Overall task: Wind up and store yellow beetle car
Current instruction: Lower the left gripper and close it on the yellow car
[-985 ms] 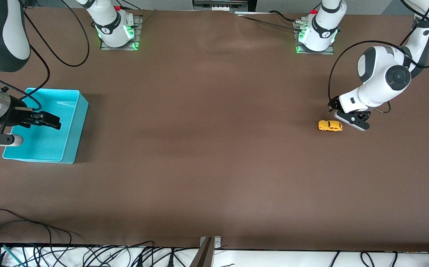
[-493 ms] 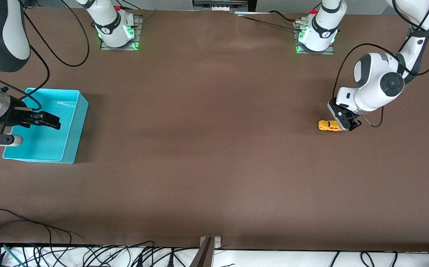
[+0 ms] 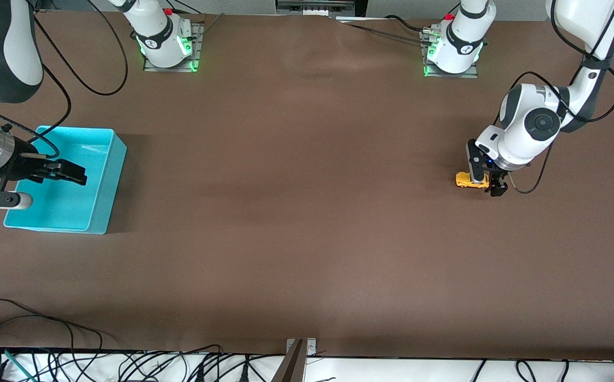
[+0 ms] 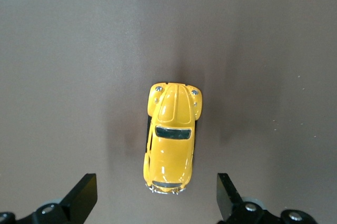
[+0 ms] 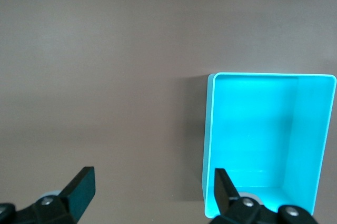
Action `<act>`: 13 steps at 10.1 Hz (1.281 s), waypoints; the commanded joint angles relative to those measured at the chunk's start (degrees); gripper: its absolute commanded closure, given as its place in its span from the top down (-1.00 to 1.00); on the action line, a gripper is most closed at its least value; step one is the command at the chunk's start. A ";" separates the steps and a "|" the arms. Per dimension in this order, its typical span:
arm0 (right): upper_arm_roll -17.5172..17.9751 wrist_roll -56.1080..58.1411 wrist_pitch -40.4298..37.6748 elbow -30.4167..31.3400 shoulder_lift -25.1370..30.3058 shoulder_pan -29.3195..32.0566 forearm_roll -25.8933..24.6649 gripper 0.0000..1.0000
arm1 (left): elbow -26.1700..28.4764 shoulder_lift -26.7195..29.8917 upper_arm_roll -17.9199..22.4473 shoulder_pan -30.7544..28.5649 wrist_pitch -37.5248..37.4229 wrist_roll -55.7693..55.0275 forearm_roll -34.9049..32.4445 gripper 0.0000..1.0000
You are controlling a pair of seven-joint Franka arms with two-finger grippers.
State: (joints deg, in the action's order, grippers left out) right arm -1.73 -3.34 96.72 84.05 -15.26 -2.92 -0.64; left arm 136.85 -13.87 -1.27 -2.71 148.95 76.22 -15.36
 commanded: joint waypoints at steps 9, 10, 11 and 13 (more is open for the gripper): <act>-0.12 0.88 -0.83 -0.46 0.67 0.28 -0.42 1.00 | -1.15 -4.24 -0.40 -0.90 3.80 4.28 -0.46 -0.97; -0.12 0.88 -0.83 -0.38 0.67 0.28 -0.51 1.00 | -1.24 -4.15 -0.40 -0.90 3.80 4.37 -0.64 -1.00; -0.21 0.88 -0.92 -0.38 0.67 0.28 -0.42 1.00 | -1.50 -4.15 -0.40 -0.90 3.80 4.37 -1.08 -1.00; -0.03 0.79 -0.92 -0.46 0.67 0.28 -0.42 1.00 | -2.03 -4.50 -0.40 -0.81 3.36 5.77 -1.08 -1.00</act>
State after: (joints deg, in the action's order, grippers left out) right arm -1.92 -3.34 96.72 84.04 -15.26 -2.91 -0.65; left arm 135.95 -17.97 -1.45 -3.00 152.71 80.19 -15.41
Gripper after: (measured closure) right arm 0.000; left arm 0.555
